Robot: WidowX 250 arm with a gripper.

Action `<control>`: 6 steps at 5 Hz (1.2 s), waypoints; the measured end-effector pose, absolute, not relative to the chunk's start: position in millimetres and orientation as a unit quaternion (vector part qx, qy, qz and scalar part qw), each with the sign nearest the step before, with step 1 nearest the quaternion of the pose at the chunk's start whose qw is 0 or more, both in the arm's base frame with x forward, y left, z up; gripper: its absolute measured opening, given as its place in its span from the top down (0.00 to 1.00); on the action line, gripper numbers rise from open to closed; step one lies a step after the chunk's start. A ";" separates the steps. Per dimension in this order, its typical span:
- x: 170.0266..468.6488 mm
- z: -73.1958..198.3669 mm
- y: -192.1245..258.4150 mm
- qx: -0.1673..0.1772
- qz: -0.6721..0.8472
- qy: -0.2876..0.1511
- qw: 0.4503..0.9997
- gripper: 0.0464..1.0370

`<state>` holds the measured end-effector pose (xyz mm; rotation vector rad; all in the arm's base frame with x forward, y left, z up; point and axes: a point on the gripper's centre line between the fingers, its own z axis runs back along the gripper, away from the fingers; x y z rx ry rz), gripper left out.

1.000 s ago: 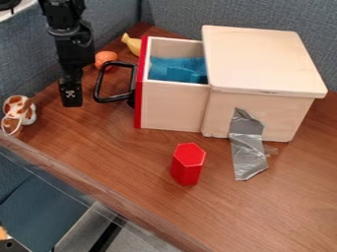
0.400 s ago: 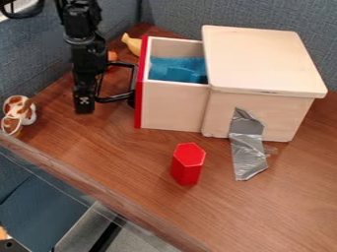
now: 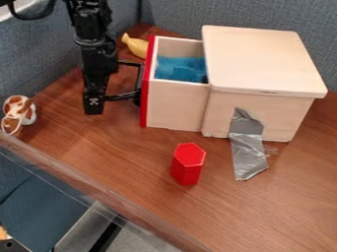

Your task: Close the drawer

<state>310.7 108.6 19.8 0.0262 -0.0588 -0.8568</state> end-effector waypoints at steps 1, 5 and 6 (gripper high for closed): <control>311.8 16.3 104.5 0.010 -0.413 -0.027 0.910 0.04; 321.5 8.0 85.5 0.000 -0.419 -0.026 0.908 0.04; 323.5 8.4 78.5 -0.007 -0.419 -0.032 0.907 0.04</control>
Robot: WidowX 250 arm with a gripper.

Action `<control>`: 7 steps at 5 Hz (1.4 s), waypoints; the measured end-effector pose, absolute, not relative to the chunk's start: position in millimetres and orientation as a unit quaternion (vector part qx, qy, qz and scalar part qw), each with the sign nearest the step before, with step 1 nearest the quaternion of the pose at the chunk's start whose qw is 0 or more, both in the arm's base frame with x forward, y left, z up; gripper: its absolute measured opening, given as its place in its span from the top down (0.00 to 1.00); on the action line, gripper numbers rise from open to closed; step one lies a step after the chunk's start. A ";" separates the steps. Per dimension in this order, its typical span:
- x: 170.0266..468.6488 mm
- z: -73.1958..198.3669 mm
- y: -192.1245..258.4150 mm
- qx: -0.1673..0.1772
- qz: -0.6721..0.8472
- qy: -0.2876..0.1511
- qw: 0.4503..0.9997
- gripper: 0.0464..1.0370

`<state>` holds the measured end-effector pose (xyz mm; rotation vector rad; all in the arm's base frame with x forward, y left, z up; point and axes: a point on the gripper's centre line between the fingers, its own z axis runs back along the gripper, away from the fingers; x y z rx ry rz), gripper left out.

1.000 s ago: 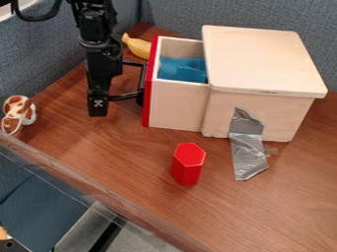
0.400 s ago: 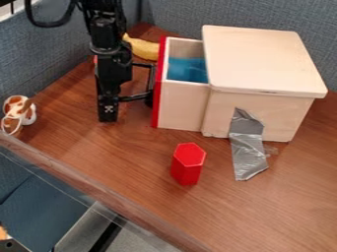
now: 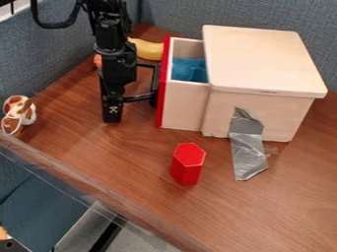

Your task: Close the drawer

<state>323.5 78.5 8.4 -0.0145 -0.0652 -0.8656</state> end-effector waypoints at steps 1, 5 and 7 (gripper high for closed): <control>328.1 8.2 65.5 -0.005 -0.436 -0.037 0.899 0.04; 342.3 16.1 49.2 0.000 -0.448 -0.053 0.892 0.04; 349.7 16.5 40.5 -0.005 -0.450 -0.054 0.891 0.04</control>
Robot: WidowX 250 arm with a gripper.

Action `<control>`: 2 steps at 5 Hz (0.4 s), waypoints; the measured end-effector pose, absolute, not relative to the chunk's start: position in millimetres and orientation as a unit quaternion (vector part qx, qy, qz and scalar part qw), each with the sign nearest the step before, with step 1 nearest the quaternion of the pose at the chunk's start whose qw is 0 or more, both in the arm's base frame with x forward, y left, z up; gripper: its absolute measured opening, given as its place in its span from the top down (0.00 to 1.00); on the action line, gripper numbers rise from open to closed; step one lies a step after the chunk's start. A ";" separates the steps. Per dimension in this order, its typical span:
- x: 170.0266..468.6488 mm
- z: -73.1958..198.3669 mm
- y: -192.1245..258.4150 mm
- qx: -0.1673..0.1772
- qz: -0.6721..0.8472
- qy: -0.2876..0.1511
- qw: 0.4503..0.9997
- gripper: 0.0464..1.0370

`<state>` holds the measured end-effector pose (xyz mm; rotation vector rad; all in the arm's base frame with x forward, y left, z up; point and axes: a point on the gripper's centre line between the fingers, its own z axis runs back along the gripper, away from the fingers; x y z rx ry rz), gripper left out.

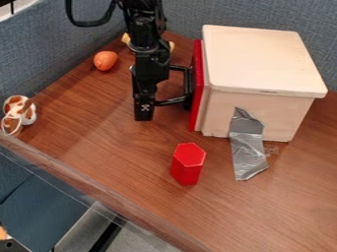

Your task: Close the drawer

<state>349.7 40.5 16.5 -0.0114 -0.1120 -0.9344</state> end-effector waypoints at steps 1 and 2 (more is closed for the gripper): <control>352.5 14.8 36.8 -0.007 -0.452 -0.054 0.890 0.04; 352.1 11.8 36.2 -0.009 -0.453 -0.051 0.890 0.04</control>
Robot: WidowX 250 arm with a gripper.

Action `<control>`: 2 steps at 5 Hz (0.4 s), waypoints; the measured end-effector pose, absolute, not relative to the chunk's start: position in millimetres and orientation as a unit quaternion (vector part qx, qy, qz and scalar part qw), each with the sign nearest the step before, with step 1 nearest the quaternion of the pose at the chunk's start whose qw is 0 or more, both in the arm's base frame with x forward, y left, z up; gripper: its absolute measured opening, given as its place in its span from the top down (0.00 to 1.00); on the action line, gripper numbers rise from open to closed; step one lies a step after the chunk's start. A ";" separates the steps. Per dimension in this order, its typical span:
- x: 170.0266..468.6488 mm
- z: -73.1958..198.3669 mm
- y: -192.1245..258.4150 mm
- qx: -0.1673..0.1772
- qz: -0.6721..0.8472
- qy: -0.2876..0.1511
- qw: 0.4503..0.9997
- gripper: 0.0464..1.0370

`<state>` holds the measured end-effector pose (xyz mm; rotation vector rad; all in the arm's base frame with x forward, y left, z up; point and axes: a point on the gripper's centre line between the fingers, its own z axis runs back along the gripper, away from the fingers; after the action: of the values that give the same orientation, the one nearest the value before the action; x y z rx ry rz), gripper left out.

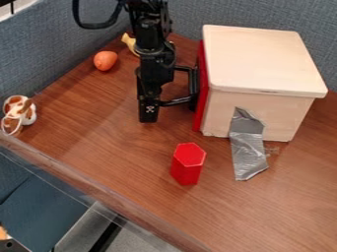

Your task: Close the drawer

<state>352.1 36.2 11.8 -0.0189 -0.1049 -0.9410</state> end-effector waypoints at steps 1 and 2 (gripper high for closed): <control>353.1 10.4 36.2 -0.011 -0.451 -0.050 0.891 0.04; 352.9 10.8 34.6 -0.016 -0.447 -0.051 0.893 0.04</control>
<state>352.9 34.6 10.8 -0.0329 -0.1051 -0.9279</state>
